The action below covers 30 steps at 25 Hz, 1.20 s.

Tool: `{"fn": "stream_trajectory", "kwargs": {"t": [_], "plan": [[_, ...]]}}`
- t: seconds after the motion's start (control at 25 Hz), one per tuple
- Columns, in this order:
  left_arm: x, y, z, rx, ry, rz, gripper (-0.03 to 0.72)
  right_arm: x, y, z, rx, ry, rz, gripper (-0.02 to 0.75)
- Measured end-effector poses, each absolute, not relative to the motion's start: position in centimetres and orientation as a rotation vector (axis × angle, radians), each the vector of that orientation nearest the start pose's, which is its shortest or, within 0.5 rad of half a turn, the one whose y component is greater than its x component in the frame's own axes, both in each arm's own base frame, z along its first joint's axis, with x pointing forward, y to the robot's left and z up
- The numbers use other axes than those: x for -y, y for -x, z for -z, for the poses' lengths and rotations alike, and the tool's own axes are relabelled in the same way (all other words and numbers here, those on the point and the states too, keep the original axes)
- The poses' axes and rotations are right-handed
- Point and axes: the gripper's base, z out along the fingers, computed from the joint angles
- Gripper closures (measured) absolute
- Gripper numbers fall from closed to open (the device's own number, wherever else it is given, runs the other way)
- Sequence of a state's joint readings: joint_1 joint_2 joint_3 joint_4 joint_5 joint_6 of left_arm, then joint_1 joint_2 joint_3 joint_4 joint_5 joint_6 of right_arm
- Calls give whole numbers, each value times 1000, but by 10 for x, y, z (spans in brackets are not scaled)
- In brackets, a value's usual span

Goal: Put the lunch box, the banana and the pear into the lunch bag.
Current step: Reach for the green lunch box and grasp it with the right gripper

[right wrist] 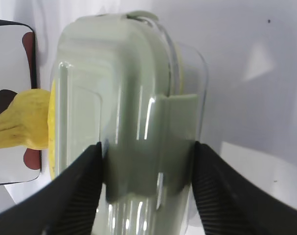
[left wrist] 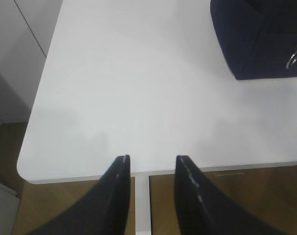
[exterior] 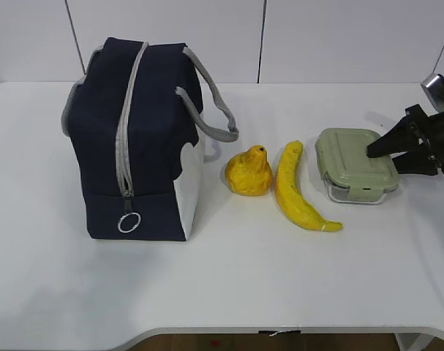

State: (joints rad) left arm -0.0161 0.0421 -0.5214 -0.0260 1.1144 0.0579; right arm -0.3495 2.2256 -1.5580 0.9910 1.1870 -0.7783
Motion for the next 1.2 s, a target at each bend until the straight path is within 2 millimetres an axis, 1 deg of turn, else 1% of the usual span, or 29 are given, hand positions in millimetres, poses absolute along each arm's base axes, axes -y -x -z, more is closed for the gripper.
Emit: {"fn": "stream_trajectory", "kwargs": {"t": [0.16, 0.64, 0.88, 1.2], "plan": [[2, 3, -279, -2117, -80, 7, 447, 80, -426, -147, -2590, -88, -1157, 306], [2, 3, -279, -2117, -80, 7, 447, 80, -426, -147, -2592, -97, -1160, 314], [2, 3, -279, -2117, -80, 7, 447, 80, -426, -148, -2596, -132, -1176, 351], [2, 3, -279, -2117, -80, 7, 447, 80, -426, -148, -2603, -168, -1188, 356]]}}
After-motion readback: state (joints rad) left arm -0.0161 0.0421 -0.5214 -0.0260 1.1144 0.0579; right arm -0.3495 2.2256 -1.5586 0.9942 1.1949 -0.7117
